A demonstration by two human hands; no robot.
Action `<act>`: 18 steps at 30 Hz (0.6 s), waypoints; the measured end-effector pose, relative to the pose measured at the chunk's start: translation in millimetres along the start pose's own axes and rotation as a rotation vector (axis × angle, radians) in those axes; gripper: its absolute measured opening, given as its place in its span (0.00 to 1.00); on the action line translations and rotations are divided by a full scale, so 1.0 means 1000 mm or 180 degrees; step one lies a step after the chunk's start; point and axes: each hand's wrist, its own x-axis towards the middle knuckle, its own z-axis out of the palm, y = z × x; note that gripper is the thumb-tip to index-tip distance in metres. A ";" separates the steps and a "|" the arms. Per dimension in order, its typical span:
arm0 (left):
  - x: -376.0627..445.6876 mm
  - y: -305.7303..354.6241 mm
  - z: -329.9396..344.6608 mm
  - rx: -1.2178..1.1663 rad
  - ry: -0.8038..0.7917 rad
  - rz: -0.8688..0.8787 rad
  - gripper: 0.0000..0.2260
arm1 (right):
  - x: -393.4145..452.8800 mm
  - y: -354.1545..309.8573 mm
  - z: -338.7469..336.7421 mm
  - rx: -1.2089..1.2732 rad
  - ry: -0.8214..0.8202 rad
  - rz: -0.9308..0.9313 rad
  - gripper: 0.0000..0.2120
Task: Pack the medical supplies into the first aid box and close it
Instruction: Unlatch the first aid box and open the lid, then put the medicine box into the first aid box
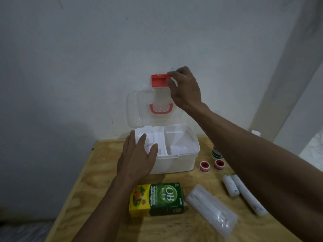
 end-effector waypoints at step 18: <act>-0.001 0.004 -0.004 0.0158 -0.0030 -0.0019 0.26 | -0.229 -0.016 -0.089 0.1375 -0.2179 0.0746 0.26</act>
